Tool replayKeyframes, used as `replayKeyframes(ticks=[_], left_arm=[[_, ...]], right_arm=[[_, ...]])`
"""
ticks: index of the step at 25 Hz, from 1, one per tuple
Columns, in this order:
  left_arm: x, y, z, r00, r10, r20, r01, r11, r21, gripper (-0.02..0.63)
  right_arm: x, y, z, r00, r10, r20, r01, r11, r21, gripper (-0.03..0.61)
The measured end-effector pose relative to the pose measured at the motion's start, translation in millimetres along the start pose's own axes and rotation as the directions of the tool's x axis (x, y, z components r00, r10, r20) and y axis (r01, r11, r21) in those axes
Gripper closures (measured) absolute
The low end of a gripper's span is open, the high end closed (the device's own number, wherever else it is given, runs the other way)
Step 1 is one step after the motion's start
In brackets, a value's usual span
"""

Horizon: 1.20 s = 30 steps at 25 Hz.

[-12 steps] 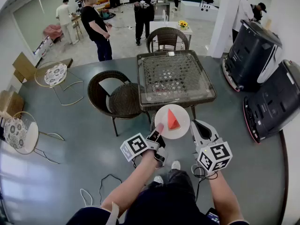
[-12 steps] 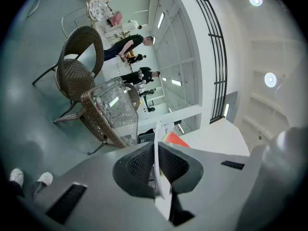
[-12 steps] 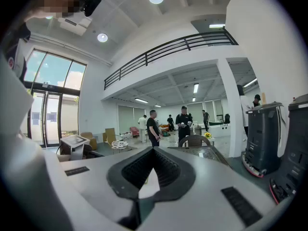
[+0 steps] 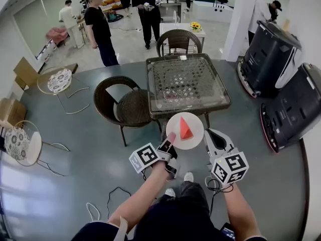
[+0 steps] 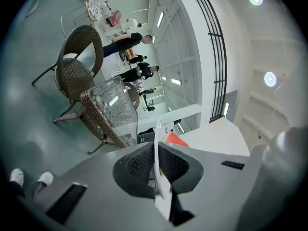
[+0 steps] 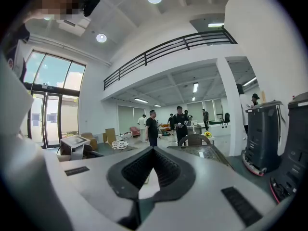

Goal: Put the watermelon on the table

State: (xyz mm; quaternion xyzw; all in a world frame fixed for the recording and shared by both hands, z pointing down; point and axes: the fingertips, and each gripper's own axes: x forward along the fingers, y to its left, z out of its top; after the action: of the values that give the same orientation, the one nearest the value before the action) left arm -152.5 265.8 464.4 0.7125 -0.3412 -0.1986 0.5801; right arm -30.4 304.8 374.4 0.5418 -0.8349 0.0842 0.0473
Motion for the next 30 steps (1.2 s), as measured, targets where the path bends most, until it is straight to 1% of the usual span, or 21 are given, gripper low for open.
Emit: replayKeyframes(ticks=[8, 15, 21, 30], left_arm=[[8.7, 2.3, -1.2, 1.0, 0.003, -0.003, -0.003, 1.0, -0.001, 0.595], [33.0, 1.6, -0.7, 1.0, 0.01, -0.003, -0.01, 1.0, -0.008, 0.595], [68.7, 0.1, 8.2, 1.0, 0.02, 0.002, -0.02, 1.0, 0.001, 0.595], [138.4, -11.4, 23.7, 1.0, 0.023, 0.017, -0.024, 1.0, 0.01, 0.595]], right_arm=[[3.1, -9.0, -1.4, 1.0, -0.001, 0.001, 0.001, 1.0, 0.006, 0.578], [14.6, -32.6, 1.0, 1.0, 0.003, -0.002, -0.003, 1.0, 0.013, 0.578], [37.0, -65.5, 7.6, 1.0, 0.017, 0.003, -0.017, 1.0, 0.014, 0.578], [76.3, -126.2, 26.7, 0.999, 0.051, 0.019, -0.051, 0.999, 0.015, 0.578]])
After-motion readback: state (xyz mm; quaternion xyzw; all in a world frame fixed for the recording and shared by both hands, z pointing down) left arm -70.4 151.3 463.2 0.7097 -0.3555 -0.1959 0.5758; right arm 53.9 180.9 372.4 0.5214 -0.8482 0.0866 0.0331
